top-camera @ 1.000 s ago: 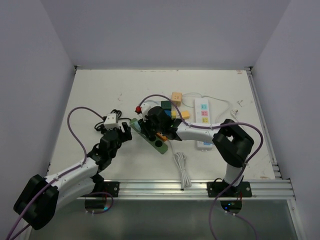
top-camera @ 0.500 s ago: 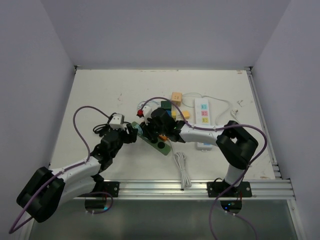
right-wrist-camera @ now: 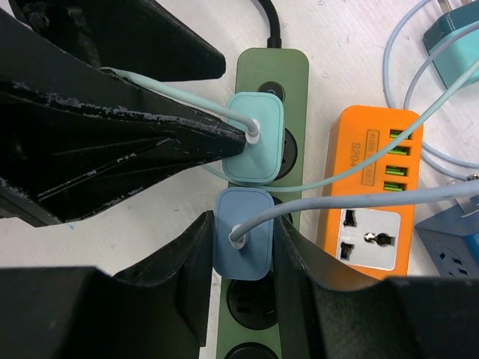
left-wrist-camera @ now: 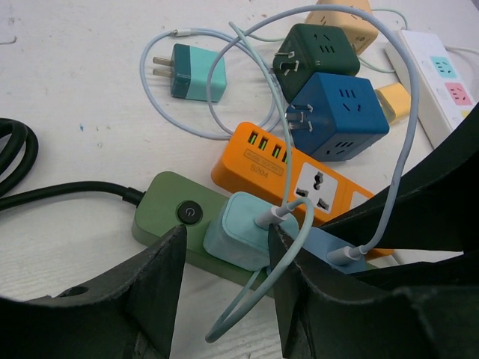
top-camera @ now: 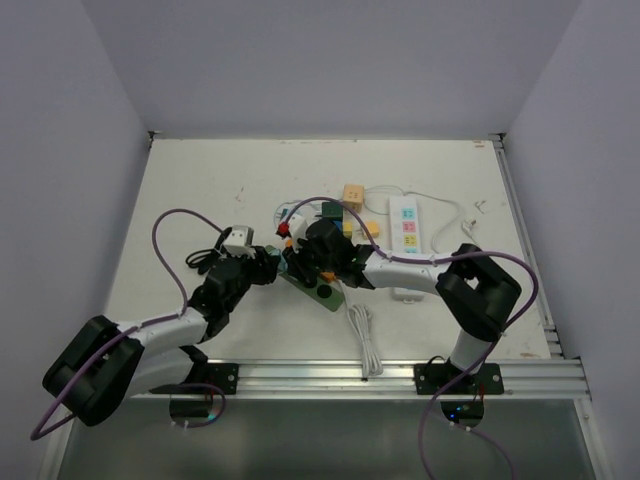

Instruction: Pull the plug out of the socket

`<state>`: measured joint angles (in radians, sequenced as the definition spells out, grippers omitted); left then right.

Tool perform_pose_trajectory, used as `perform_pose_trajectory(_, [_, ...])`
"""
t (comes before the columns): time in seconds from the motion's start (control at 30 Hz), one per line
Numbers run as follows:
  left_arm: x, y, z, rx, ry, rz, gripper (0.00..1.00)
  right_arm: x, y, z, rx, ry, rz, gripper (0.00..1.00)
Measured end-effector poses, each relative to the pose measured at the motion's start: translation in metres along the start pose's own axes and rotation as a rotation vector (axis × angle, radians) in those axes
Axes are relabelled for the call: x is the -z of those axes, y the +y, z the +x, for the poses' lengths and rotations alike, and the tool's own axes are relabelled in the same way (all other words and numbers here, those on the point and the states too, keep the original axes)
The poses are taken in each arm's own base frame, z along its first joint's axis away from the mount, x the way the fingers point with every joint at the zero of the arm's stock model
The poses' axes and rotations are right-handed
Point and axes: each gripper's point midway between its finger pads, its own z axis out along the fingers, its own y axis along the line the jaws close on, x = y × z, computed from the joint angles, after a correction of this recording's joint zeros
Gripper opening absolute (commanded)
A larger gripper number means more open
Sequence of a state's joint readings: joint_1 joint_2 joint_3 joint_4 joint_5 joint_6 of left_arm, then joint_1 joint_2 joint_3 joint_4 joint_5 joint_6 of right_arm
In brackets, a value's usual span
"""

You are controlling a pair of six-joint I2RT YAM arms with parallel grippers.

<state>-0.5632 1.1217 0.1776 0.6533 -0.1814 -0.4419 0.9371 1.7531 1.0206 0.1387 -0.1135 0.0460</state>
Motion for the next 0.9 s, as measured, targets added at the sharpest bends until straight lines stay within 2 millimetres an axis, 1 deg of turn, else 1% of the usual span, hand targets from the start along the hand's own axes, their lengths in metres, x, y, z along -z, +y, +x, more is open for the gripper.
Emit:
perform_pose_trajectory(0.3, [-0.009, -0.009, 0.005, 0.076, -0.007, 0.041, 0.51, 0.002, -0.002, 0.000, -0.004, -0.003, 0.007, 0.13])
perform_pose_trajectory(0.47, [-0.008, -0.011, 0.007, 0.128, -0.019, 0.055, 0.45, 0.002, 0.000, 0.001, 0.000, 0.001, 0.000, 0.14])
perform_pose_trajectory(0.63, [-0.003, -0.010, 0.010, 0.162, -0.040, 0.060, 0.38, 0.002, 0.000, 0.002, 0.000, 0.004, -0.002, 0.06])
perform_pose_trajectory(0.9, [-0.003, -0.008, 0.010, 0.221, -0.072, 0.062, 0.33, 0.002, 0.000, 0.002, -0.015, 0.004, -0.002, 0.00])
